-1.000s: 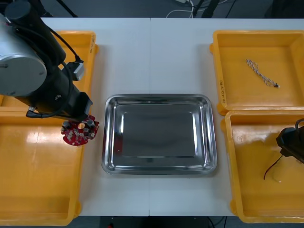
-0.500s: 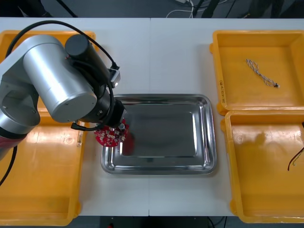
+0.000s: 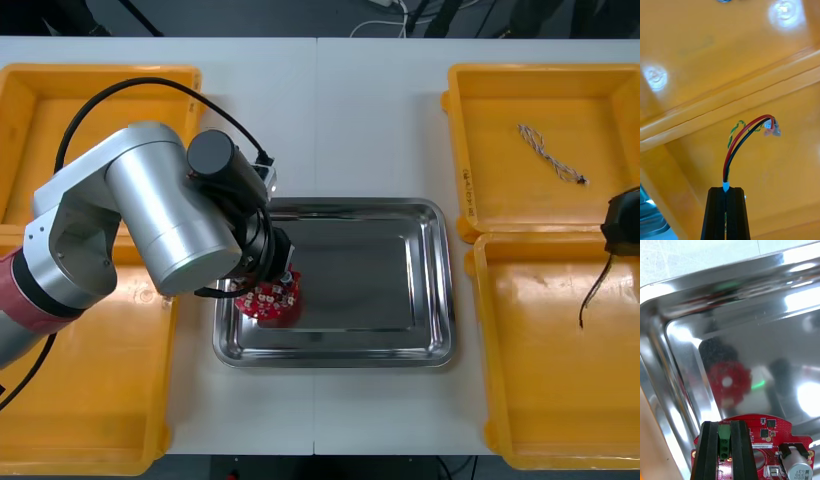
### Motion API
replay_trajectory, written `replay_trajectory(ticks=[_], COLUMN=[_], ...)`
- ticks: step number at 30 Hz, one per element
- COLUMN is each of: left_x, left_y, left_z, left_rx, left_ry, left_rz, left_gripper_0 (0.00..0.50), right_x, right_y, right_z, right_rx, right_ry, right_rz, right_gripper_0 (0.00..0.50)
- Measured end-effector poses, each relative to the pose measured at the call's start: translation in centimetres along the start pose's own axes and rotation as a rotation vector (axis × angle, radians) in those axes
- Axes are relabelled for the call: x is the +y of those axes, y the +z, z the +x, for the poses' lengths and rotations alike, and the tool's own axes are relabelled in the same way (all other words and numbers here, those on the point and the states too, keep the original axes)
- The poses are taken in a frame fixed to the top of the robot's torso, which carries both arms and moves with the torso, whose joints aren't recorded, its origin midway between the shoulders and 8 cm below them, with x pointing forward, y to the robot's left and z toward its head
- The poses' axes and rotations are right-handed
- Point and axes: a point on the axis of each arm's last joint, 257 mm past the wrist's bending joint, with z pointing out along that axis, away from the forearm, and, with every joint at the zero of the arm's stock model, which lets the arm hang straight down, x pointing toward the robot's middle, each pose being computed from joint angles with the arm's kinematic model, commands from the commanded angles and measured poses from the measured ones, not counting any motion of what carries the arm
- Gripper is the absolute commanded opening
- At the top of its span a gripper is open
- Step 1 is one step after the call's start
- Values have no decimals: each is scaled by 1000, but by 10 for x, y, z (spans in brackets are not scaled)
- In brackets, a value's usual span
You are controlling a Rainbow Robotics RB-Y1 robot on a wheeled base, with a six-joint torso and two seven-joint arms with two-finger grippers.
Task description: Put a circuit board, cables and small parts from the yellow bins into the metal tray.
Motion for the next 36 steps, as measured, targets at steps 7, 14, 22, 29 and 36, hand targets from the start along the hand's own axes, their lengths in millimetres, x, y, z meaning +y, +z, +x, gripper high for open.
replay_trajectory(ticks=[7,14,22,29,36], left_x=[-3,-1,-4,-6,-8], left_y=[13,24,35,40,43], left_z=[2,19,28,39,42], left_rx=[-42,-26,-44,-32,-39], left_ry=[-8,0,1,23,39], left_rz=[7,-10,1,-8,-12], left_gripper_0=[0,0,0,0,0], right_x=[36,26,24,37,57], right_y=[-8,-13,-20,-24,-18], right_z=[8,22,31,34,43], right_rx=[45,98,137,120,139], right_ry=[-121,-295,-382,-616,-709], right_rz=[-87,-18,5,-18,-23], right_gripper_0=[0,0,0,0,0])
